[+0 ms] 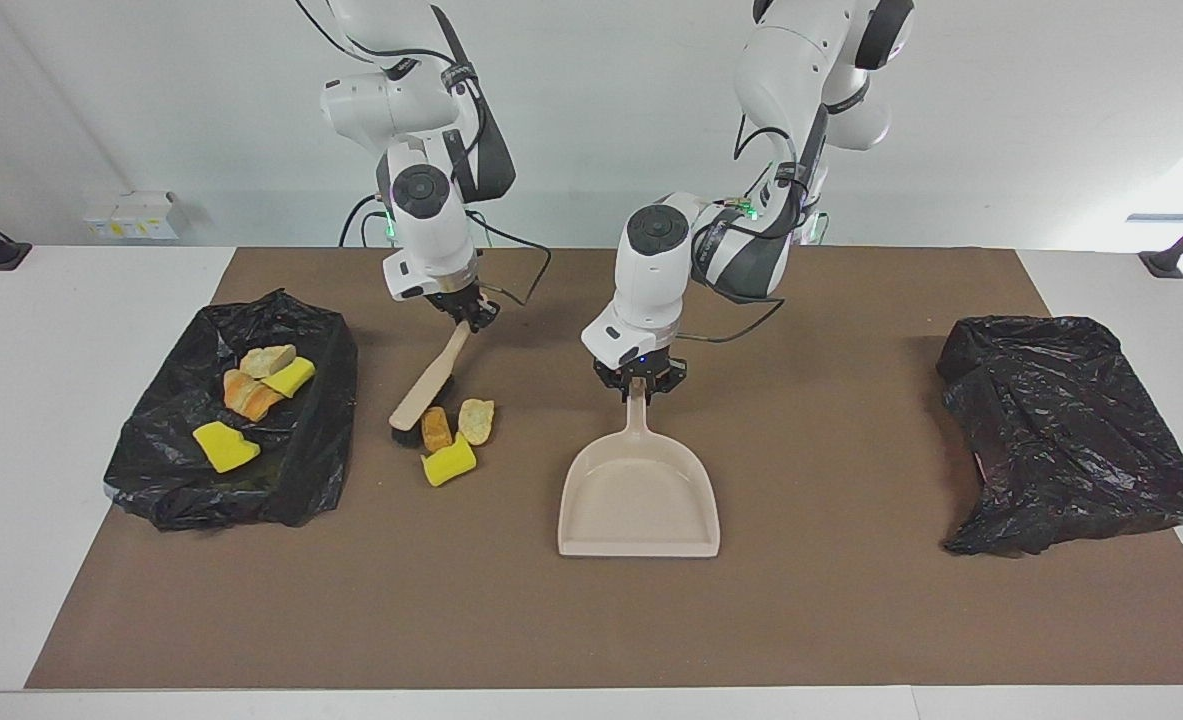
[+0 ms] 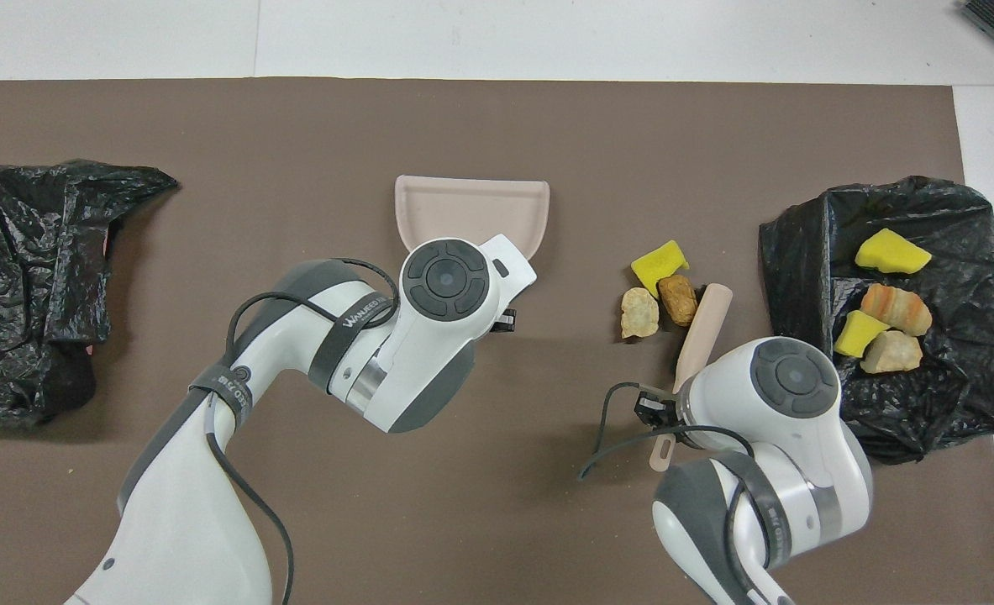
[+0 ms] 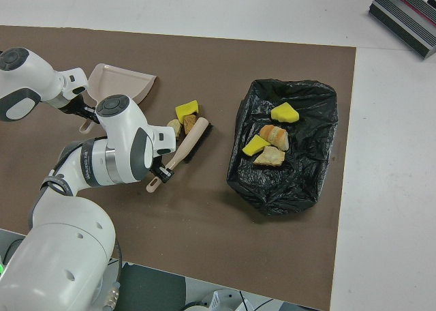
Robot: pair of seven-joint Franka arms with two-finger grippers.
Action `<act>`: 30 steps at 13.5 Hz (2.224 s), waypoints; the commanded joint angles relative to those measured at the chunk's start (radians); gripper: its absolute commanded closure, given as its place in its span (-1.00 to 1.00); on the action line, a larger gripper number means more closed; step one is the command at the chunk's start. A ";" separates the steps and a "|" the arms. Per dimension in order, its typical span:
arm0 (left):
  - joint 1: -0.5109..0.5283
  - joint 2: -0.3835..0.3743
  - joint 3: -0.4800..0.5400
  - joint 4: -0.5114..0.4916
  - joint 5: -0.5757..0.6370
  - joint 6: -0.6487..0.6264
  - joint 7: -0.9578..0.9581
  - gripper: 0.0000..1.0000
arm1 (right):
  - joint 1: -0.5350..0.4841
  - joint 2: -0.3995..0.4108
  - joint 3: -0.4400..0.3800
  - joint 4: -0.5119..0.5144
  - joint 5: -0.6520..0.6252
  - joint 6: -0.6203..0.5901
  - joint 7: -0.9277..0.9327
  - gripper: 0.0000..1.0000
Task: Sweep and dump trash in bin
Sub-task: 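Grasp the dustpan with the left gripper while the right gripper grasps the brush, then sweep the bread scraps into the dustpan with the right gripper's brush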
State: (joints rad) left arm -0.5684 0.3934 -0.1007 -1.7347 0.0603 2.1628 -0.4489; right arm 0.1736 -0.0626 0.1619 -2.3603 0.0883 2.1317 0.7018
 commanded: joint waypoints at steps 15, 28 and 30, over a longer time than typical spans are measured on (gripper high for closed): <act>0.114 -0.114 0.009 -0.026 0.052 -0.209 1.185 1.00 | 0.040 0.168 0.010 0.240 0.080 -0.217 -0.395 1.00; 0.110 -0.163 0.004 -0.204 0.060 0.074 1.248 1.00 | 0.123 0.213 -0.001 0.374 0.164 -0.199 -0.525 1.00; 0.111 -0.159 0.006 -0.192 0.030 0.077 1.178 1.00 | 0.101 0.225 -0.001 0.415 -0.026 -0.223 -0.525 1.00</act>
State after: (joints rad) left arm -0.4660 0.2606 -0.0958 -1.9035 0.1152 2.2083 0.7926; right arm 0.2963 0.1572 0.1548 -1.9841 0.1784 1.9394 0.1958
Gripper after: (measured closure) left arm 0.678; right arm 0.740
